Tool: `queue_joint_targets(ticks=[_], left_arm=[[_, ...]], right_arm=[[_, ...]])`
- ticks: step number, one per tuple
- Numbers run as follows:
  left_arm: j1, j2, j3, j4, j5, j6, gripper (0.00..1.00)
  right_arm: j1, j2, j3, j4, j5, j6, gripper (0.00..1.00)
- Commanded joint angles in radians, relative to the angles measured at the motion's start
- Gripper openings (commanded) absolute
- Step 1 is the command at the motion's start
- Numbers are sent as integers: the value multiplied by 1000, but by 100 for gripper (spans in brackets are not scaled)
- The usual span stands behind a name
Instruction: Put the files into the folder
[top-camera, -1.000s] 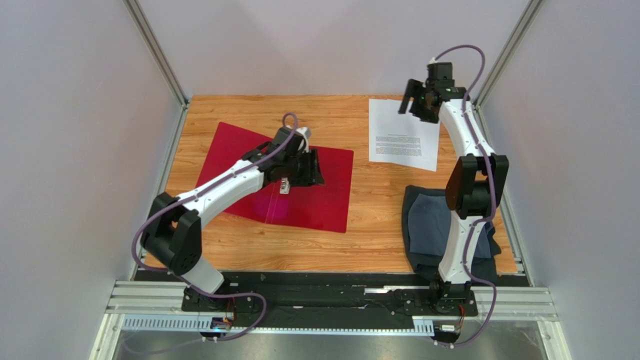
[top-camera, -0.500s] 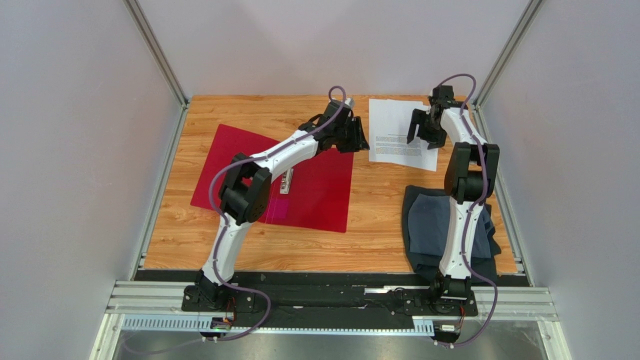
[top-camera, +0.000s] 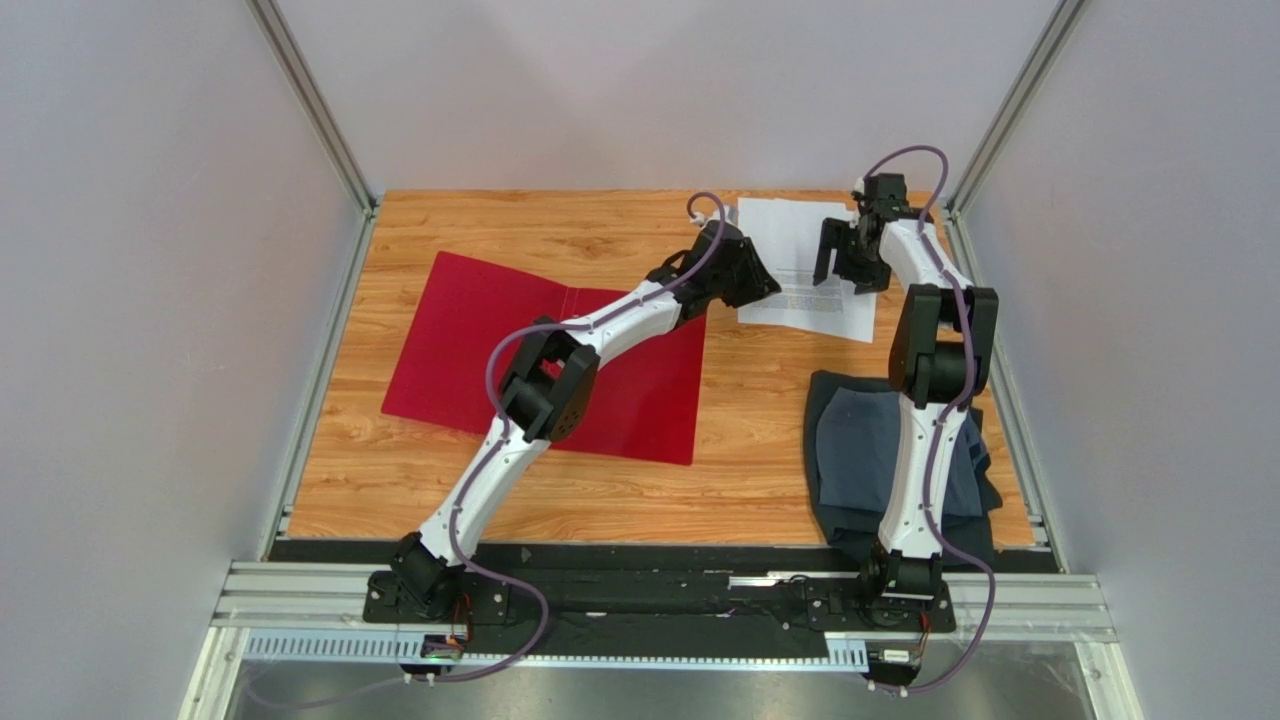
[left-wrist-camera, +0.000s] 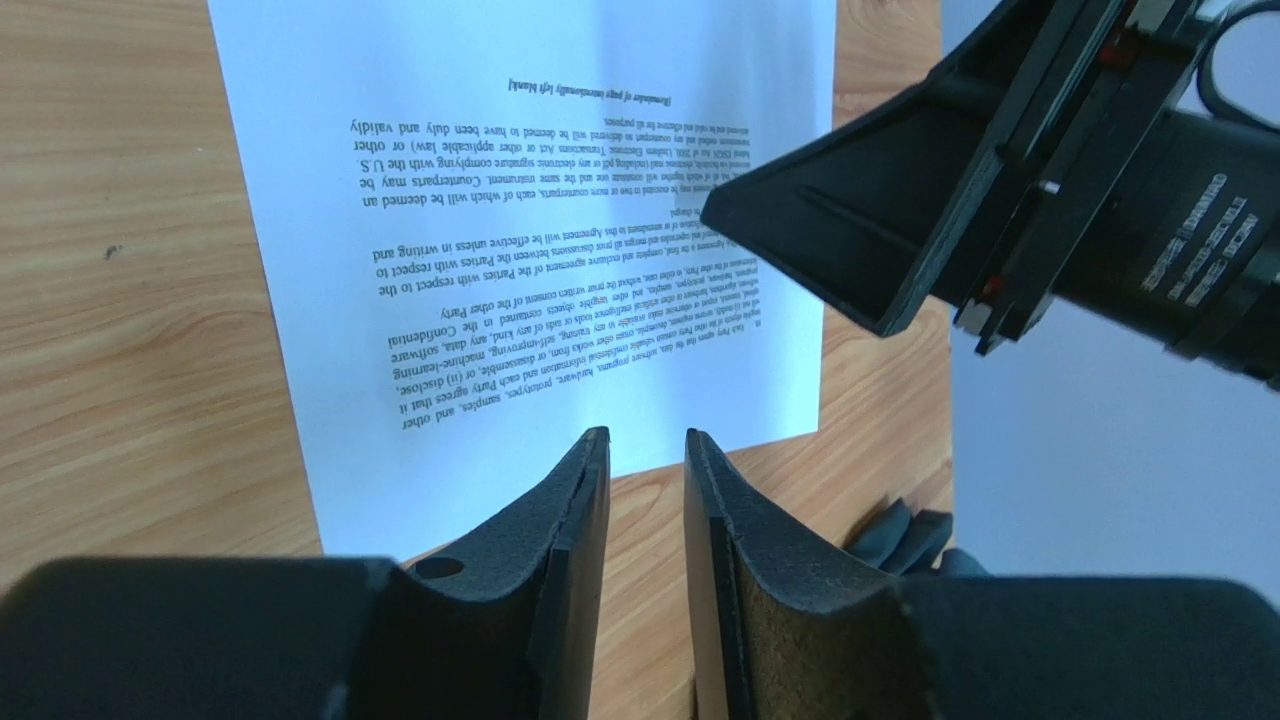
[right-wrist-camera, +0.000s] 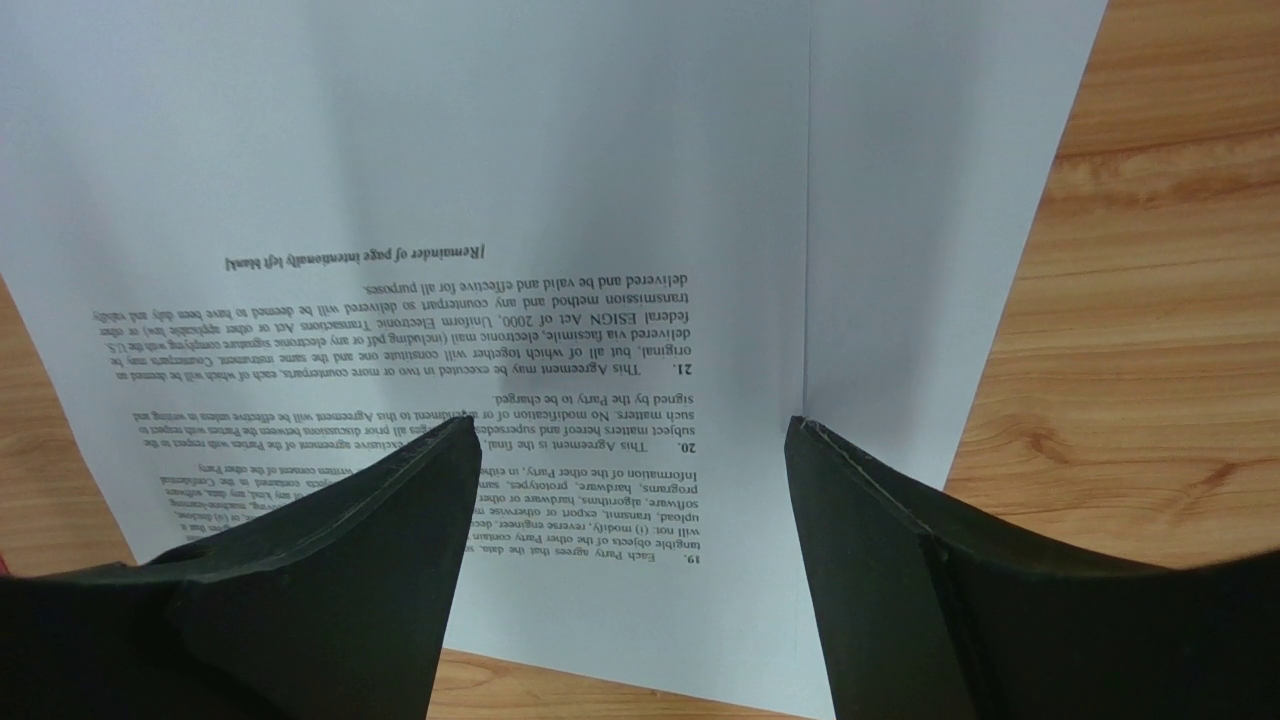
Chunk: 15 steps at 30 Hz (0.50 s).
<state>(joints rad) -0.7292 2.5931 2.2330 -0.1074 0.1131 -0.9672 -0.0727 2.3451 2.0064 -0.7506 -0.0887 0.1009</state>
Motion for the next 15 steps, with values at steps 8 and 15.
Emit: queue_joint_targets(ticks=[8, 15], left_arm=[[-15, 64, 86, -75, -147, -177, 27], [-15, 81, 102, -222, -152, -289, 21]], right_arm=[[2, -83, -86, 77, -9, -73, 80], [5, -64, -97, 92, -46, -72, 79]])
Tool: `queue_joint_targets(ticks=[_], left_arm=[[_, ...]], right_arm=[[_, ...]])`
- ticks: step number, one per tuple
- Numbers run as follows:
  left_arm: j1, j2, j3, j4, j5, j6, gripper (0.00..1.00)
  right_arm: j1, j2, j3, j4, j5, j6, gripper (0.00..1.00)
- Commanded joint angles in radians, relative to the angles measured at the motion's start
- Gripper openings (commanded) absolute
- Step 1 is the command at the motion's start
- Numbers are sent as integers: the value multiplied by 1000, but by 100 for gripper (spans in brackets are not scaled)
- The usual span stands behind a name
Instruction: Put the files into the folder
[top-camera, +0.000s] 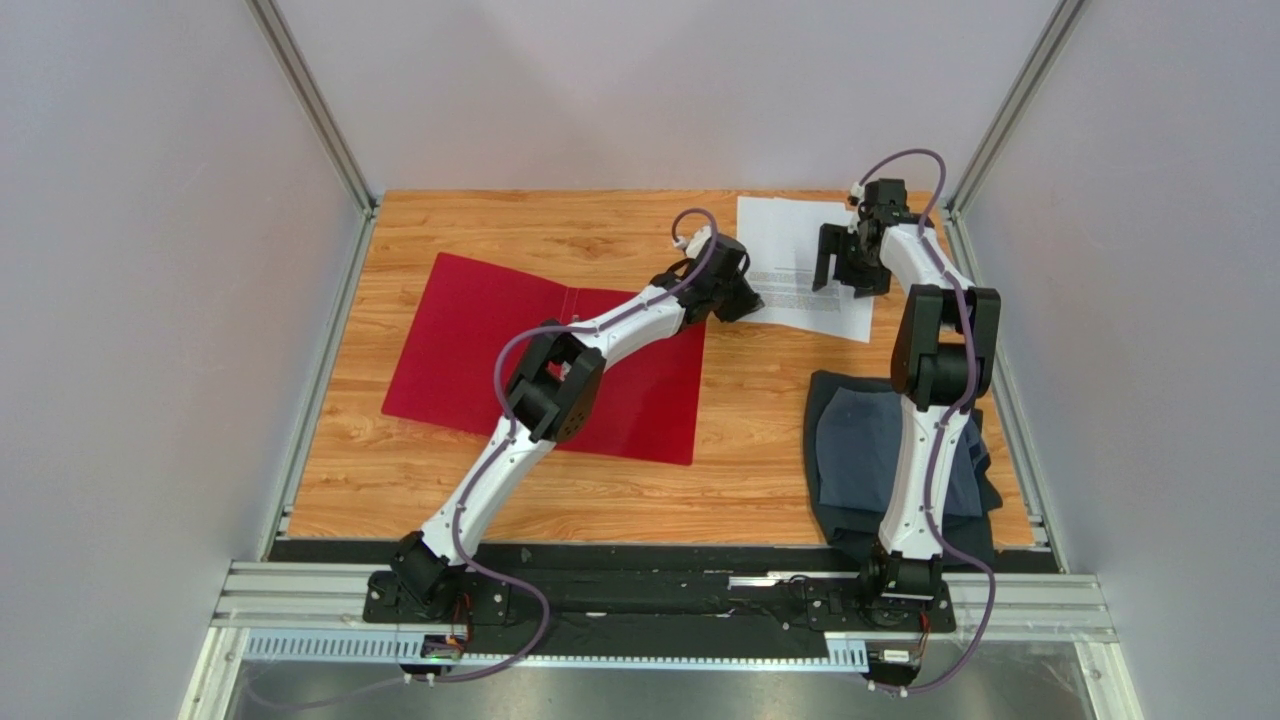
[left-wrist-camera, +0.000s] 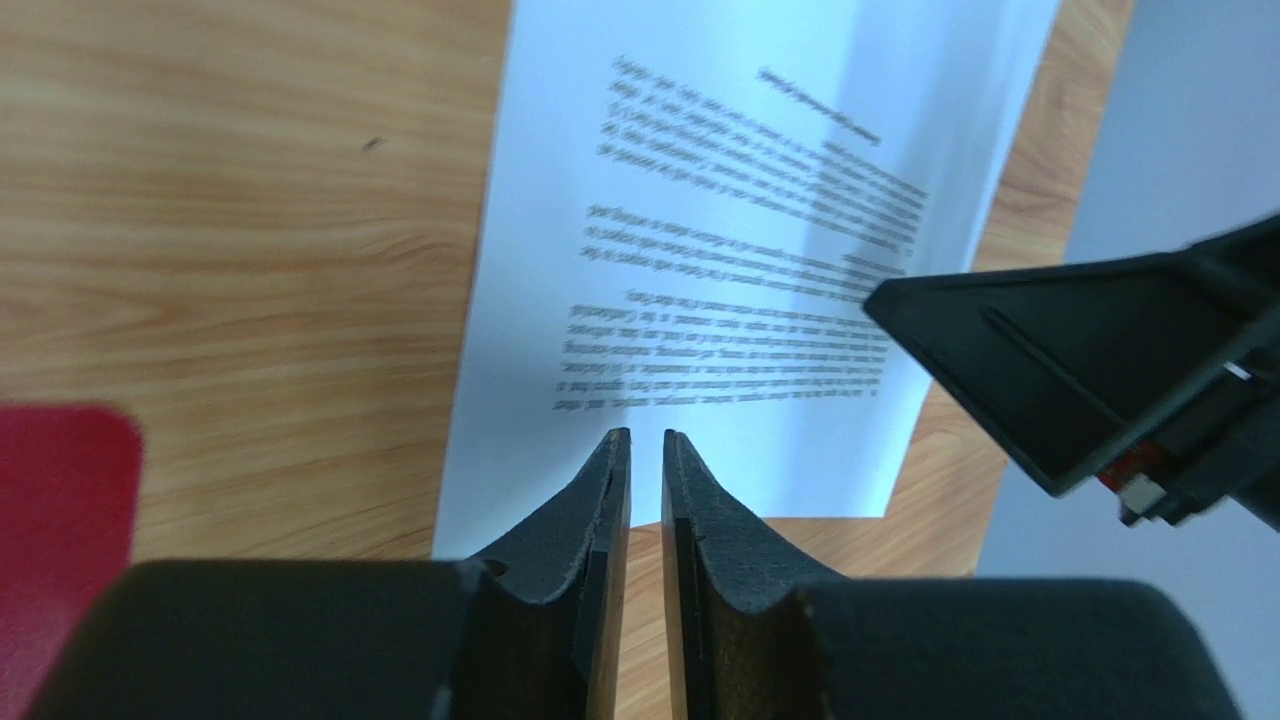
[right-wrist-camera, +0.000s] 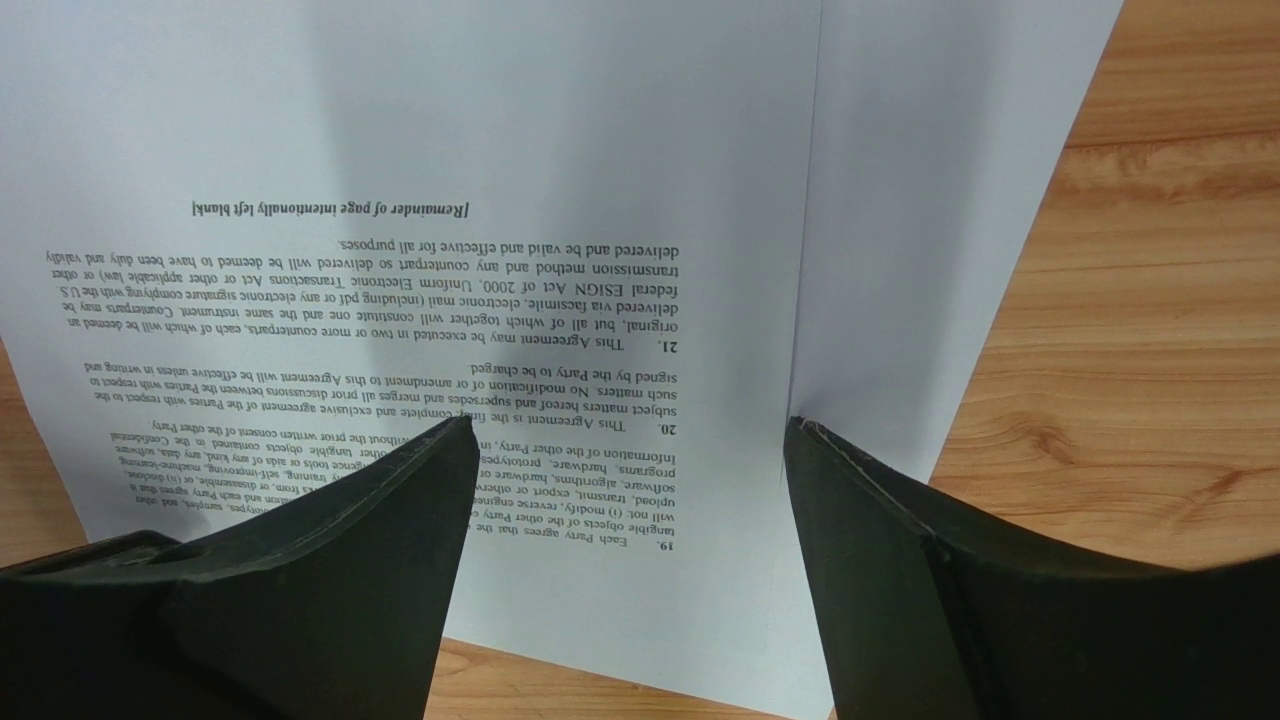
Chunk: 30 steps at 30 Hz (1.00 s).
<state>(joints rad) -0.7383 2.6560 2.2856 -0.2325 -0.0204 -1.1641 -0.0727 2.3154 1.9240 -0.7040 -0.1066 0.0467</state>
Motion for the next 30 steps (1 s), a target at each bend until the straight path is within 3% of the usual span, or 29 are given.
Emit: queue_joint_targets(ticks=[1, 17, 30], left_arm=[[-4, 22, 58, -116, -16, -103, 21], [-6, 41, 83, -153, 45, -151, 17], [-6, 38, 81, -153, 56, -126, 17]], right_arm=[[5, -36, -17, 44, -31, -16, 79], [-6, -73, -40, 126, -266, 142, 77], [-93, -90, -177, 348, -559, 354, 80]])
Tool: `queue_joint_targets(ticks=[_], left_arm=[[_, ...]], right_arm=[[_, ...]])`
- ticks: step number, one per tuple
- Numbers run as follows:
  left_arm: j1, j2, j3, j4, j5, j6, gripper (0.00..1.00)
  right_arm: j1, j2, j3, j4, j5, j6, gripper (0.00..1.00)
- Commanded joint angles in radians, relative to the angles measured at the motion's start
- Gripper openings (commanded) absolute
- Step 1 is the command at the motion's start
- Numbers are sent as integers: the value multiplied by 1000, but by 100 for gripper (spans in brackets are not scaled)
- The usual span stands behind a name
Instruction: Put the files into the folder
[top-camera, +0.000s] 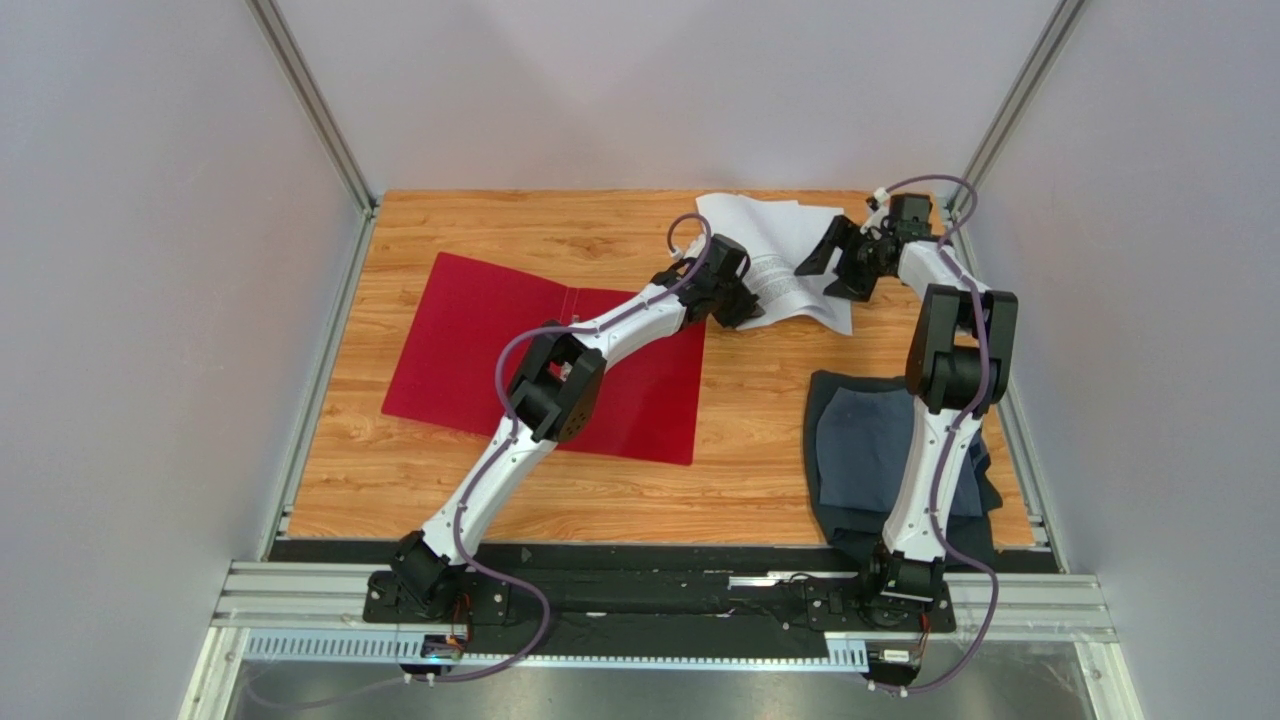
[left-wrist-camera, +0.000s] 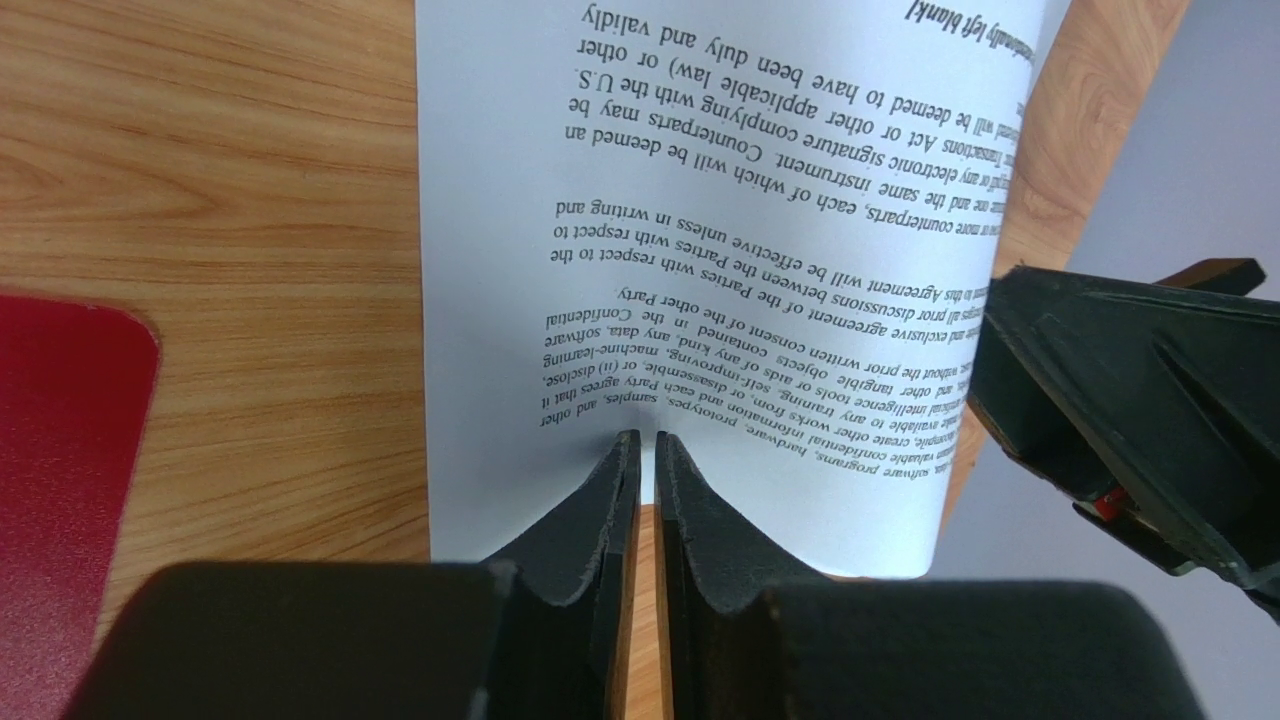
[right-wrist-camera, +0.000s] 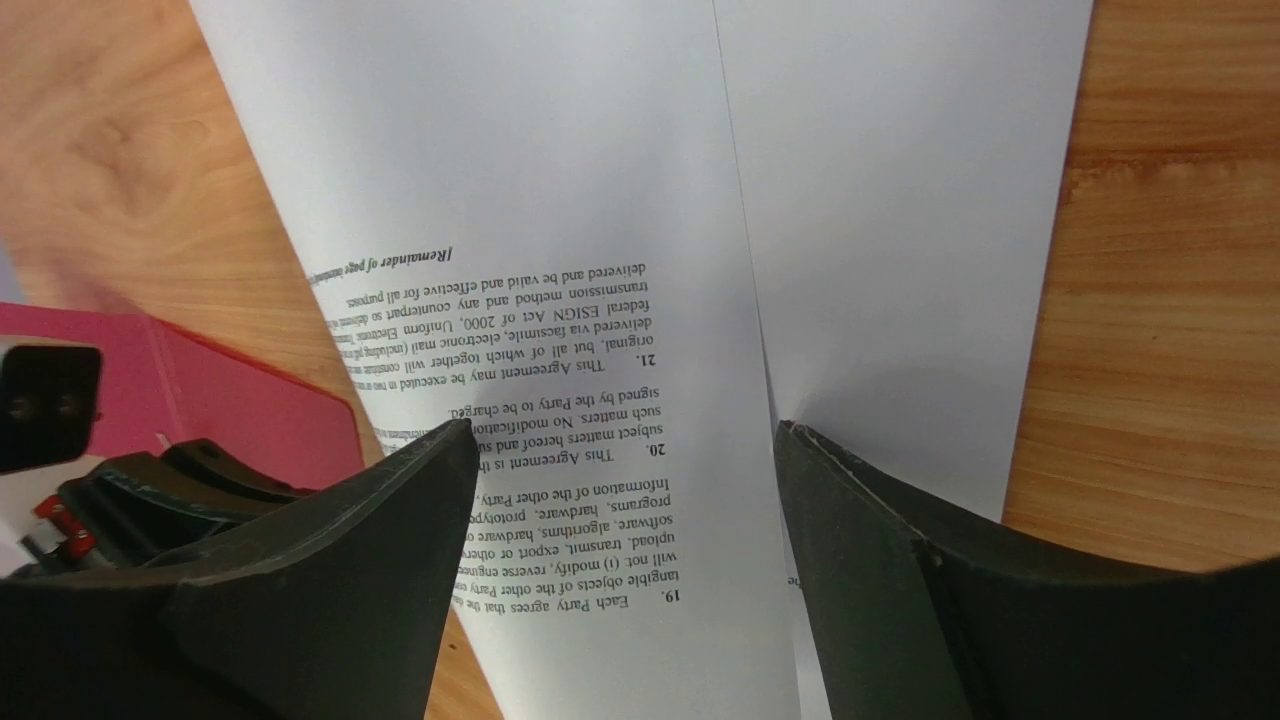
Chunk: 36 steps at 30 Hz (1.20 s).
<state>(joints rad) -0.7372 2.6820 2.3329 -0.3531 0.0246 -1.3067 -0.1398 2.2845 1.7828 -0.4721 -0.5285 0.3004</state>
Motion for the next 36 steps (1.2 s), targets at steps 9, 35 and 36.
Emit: queue_joint_targets(ticks=[9, 35, 36], left_arm=[[-7, 12, 36, -27, 15, 23, 17], [32, -269, -59, -20, 230, 353, 44], [35, -261, -61, -23, 241, 340, 44]], right_arm=[[-72, -106, -181, 296, -272, 230, 84], [-83, -122, -63, 174, -283, 190, 47], [-81, -120, -71, 181, -289, 190, 49]])
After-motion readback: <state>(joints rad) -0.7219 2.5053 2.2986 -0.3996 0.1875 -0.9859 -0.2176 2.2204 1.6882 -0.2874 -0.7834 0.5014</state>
